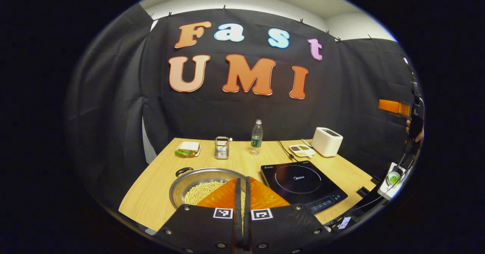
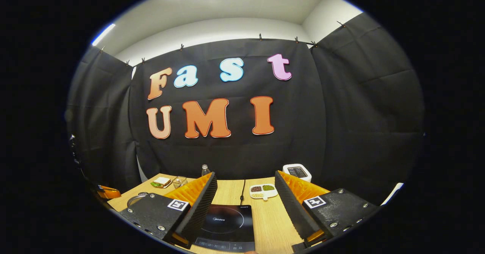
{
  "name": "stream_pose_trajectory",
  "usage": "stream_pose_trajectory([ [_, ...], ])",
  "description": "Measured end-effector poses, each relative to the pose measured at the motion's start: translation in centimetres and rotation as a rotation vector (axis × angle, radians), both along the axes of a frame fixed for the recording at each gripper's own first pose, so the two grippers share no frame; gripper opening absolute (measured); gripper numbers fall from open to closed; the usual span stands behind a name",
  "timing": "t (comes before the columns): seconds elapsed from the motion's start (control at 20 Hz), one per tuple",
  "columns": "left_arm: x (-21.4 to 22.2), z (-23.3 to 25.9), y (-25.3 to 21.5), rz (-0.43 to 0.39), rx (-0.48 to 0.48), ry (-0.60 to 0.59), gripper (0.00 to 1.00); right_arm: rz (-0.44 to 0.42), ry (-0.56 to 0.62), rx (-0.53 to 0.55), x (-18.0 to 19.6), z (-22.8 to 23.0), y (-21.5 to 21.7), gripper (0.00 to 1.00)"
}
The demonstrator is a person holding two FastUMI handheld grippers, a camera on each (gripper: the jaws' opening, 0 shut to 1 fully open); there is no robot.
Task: First push the handle of the pot to place it horizontally, then grasp the pot with both hands and set it on the induction cooktop.
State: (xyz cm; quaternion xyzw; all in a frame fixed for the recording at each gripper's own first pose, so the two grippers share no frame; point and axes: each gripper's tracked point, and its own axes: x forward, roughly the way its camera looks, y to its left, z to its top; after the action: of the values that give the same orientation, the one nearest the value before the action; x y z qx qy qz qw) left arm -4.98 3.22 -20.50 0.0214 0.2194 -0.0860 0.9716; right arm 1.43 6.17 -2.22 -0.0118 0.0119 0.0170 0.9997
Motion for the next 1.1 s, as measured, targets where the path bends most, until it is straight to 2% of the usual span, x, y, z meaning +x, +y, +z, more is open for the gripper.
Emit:
stream_pose_trajectory([
  [0.55,-5.3,-10.7,-0.4,-0.046,0.037,0.26,0.02,0.0,0.04,-0.011,0.3,-2.2,-0.1,0.95],
  [1.1,-7.4,-17.8,0.7,-0.018,0.029,0.43,0.03,0.007,0.079,-0.014,0.8,-4.1,0.0,0.95],
])
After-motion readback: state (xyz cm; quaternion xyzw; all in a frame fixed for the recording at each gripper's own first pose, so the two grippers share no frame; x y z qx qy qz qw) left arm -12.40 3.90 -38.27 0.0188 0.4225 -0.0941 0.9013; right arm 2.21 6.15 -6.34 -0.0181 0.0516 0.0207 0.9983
